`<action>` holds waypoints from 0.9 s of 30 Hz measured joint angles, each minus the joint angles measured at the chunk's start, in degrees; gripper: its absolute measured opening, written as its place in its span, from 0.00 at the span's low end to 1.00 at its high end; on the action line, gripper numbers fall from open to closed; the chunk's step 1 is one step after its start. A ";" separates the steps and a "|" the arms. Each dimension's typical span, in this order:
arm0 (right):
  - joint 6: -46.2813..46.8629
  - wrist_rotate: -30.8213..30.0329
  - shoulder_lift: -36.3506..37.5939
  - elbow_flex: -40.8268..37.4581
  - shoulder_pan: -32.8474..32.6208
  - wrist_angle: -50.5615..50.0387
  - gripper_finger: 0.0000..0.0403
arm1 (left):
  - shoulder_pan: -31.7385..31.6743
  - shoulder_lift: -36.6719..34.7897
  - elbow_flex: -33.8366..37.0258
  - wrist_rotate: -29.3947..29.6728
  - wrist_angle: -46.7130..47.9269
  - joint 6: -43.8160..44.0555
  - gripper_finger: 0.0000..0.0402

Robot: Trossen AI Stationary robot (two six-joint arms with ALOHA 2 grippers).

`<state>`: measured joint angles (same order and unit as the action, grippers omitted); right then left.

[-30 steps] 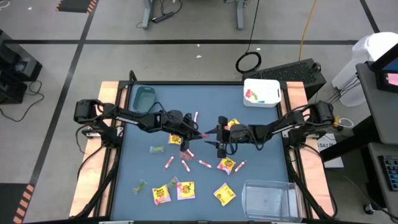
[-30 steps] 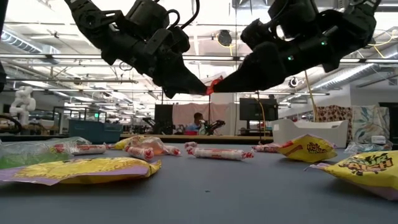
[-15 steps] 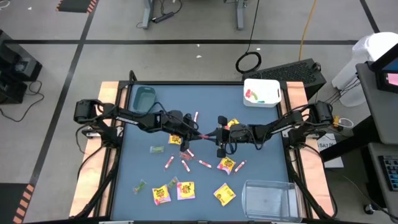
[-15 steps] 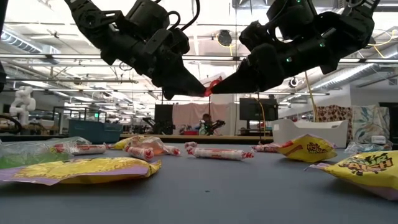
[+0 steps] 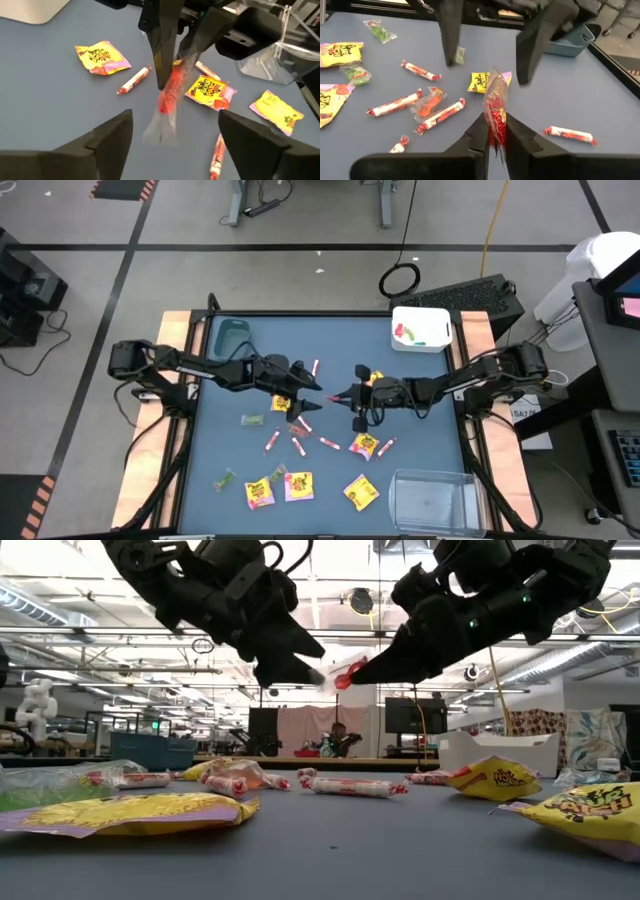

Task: Sort candy
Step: Put the red gummy into the white bin

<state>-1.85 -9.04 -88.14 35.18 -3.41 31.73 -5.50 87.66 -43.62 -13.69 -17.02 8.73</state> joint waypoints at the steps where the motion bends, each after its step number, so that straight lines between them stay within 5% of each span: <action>1: 0.65 -0.04 0.98 0.00 0.08 -0.99 0.09 | 0.00 -0.80 0.00 0.13 0.86 -0.03 0.77; 10: 12.80 0.25 9.48 0.00 1.70 -8.02 0.09 | 0.00 -3.80 0.02 7.95 5.02 -0.43 0.79; 22: 35.44 -0.25 14.53 0.00 2.70 -7.86 0.09 | 0.72 -6.85 0.00 8.57 7.84 -0.04 0.79; 27: 39.57 -5.80 14.21 0.00 2.59 -8.66 0.09 | 0.75 -6.85 0.00 8.63 7.57 1.04 0.79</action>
<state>37.72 -14.85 -73.93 35.18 -0.82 23.07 -4.75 80.82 -43.62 -5.06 -9.45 9.77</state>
